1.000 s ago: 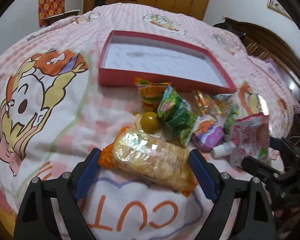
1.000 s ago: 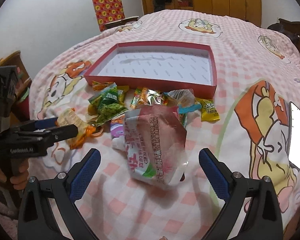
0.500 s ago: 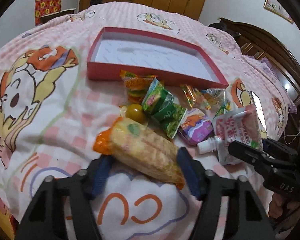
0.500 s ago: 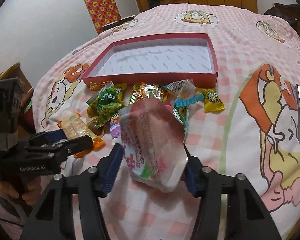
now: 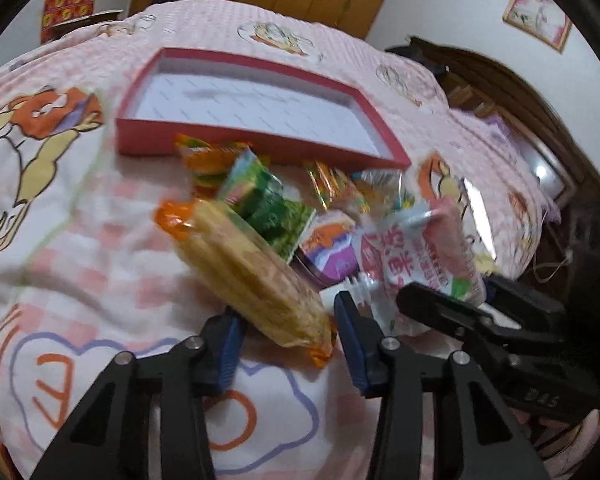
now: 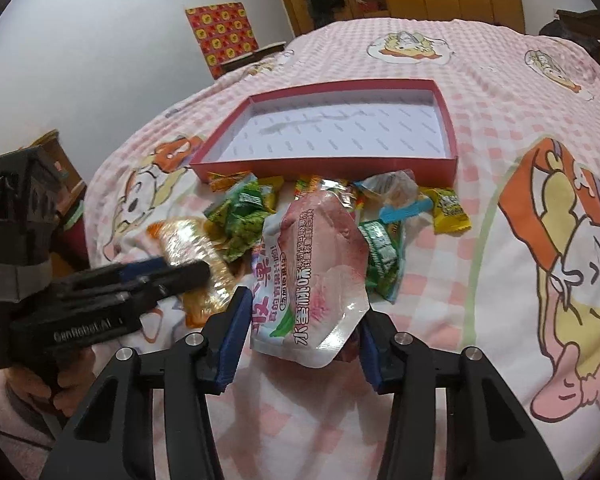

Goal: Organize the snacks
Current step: 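Grasp the yellow rice-cracker roll with the left gripper while the right gripper grasps the peach pouch, then carry the rice-cracker roll and peach pouch over the box lid with both grippers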

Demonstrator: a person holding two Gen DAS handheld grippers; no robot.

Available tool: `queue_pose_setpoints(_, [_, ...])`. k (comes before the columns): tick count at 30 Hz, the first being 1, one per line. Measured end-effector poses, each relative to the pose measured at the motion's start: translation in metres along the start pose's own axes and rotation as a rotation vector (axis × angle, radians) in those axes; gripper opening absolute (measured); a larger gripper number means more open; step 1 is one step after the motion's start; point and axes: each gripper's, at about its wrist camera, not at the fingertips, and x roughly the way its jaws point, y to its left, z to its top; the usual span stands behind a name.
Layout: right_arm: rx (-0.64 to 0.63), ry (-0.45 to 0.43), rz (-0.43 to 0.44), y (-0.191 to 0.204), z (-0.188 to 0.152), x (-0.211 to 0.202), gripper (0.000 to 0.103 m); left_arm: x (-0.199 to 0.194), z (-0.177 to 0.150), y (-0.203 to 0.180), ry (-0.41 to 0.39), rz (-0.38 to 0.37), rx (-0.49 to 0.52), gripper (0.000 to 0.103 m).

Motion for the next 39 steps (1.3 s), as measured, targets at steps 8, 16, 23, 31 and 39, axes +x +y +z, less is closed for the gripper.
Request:
queue_pose_setpoints(8, [-0.007,-0.026,-0.020,-0.002,-0.001,-0.001,0.049,-0.006,0.002,0.010,-0.047,0.019,-0.047,0.024])
queue_pose_setpoints(16, [-0.001,-0.050,0.004,-0.002,0.000,-0.010,0.049,-0.023,-0.004,0.010,-0.081,0.036,-0.007,0.016])
queue_pose_setpoints(23, [-0.010,-0.074,0.002,0.000,0.007,-0.019,0.049,-0.035,0.006,0.010,-0.100,0.009,-0.011,0.016])
queue_pose_setpoints(31, [-0.016,-0.098,-0.005,-0.002,0.026,-0.023,0.049,-0.041,0.033,0.009,-0.097,0.017,0.005,0.016])
queue_pose_setpoints(39, [-0.059,-0.114,-0.028,-0.002,0.052,-0.022,0.049,-0.029,0.067,0.010,-0.091,0.089,0.028,0.016])
